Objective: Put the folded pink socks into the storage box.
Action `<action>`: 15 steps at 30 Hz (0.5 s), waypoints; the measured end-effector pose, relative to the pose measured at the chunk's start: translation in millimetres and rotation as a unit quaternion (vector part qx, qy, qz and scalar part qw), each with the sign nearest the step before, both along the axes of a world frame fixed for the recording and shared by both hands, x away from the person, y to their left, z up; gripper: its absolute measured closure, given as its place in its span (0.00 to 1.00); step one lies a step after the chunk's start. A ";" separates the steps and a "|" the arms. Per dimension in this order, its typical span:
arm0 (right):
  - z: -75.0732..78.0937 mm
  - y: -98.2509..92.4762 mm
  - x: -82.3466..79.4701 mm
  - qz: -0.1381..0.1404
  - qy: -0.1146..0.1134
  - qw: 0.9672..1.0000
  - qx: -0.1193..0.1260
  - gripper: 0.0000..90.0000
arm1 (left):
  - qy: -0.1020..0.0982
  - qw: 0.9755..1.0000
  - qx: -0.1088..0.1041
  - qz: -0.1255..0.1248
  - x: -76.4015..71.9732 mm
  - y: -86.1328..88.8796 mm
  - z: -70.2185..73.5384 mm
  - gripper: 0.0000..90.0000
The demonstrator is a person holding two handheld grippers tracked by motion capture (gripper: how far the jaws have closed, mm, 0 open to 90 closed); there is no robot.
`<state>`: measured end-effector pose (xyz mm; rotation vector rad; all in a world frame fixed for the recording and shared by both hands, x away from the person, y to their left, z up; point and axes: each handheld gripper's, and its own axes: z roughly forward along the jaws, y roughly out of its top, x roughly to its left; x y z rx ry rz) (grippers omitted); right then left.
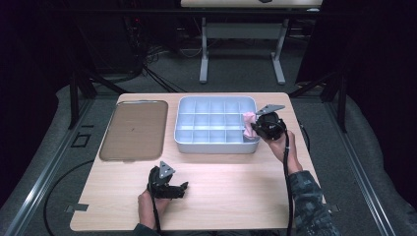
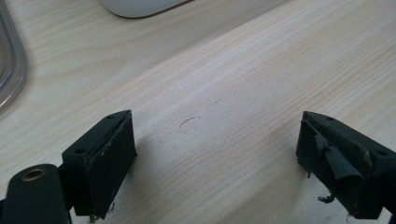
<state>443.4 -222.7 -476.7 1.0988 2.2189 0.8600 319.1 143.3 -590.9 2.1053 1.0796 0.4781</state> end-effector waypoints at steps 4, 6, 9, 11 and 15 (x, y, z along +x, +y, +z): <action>-7.4 3.1 4.2 0.004 0.015 1.000 -0.002 0.89 | 0.000 1.000 0.000 0.000 0.0 0.1 0.0 0.13; -10.4 4.7 5.4 0.004 0.018 1.000 -0.013 0.89 | 0.000 1.000 0.000 0.000 0.0 0.0 0.0 0.13; -15.3 6.3 7.5 0.004 0.026 0.999 -0.025 0.89 | 0.000 1.000 0.000 0.000 0.0 0.0 0.0 0.13; -17.8 6.8 8.3 0.001 0.030 0.999 -0.021 0.89 | 0.000 1.000 0.000 0.000 -0.1 0.0 0.0 0.13; -21.8 5.4 11.0 0.002 0.043 0.999 -0.011 0.89 | 0.000 1.000 0.000 0.000 -0.1 0.0 0.0 0.13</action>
